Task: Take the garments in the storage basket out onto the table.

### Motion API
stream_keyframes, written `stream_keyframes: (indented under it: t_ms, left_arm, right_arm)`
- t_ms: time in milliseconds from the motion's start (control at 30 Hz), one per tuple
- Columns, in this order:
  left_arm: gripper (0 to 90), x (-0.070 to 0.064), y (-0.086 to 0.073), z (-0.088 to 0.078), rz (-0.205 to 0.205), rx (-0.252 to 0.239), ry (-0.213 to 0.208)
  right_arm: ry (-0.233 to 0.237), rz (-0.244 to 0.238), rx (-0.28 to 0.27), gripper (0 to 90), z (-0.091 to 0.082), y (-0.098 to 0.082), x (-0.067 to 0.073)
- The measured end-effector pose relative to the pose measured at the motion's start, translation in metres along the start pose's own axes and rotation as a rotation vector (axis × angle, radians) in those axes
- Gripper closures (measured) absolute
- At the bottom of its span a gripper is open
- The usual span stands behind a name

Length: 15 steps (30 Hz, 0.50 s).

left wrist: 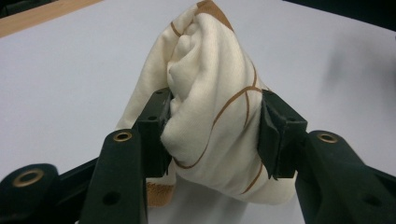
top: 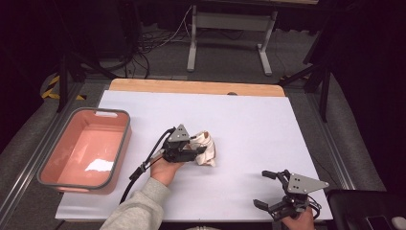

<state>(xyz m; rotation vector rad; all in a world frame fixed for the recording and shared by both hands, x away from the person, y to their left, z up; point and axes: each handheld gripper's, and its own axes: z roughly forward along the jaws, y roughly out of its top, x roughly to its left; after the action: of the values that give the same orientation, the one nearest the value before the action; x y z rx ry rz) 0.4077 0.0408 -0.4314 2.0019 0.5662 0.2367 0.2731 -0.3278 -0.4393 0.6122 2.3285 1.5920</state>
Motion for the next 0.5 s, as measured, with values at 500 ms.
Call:
stream_keyframes:
  t_ms: [500]
  left_arm:
    - [50.0,-0.0013,-0.0026,0.0065,-0.019,0.057,0.0]
  right_arm:
    - [0.0,0.002,0.001,1.5,0.0004,-0.0002,0.0]
